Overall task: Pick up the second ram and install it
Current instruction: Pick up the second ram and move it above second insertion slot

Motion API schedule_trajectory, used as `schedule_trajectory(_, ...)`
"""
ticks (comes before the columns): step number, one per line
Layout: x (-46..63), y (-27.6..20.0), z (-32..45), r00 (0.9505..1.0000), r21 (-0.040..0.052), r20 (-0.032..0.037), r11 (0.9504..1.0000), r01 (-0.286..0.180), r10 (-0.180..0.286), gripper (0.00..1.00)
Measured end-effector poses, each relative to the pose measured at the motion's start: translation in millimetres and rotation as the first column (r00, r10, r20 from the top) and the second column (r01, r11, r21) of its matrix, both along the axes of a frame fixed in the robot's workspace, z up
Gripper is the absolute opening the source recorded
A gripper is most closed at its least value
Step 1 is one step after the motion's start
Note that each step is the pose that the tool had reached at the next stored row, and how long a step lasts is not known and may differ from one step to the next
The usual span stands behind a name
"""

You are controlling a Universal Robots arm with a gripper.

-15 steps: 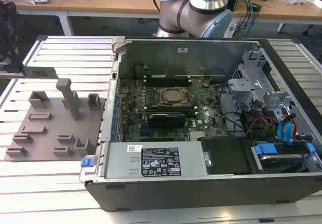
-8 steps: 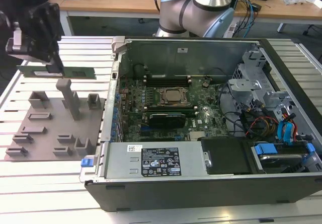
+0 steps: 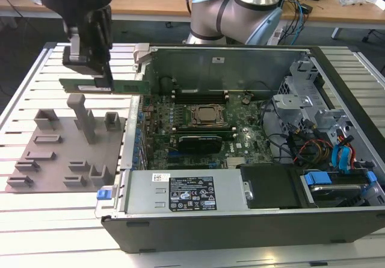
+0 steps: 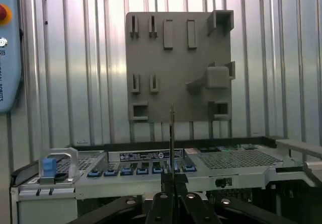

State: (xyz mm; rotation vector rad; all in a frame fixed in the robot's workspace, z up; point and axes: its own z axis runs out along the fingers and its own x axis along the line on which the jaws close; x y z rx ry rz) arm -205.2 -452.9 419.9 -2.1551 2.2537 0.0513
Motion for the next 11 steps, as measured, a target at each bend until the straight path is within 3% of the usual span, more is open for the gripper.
schedule_trajectory(9,71.0,0.0,-0.3,1.0000,-0.0003,-0.0019,1.0000,0.000,0.000,0.12)
schedule_trajectory(11,78.3,0.0,-0.3,1.0000,-0.0003,-0.0022,1.0000,0.000,0.000,0.12)
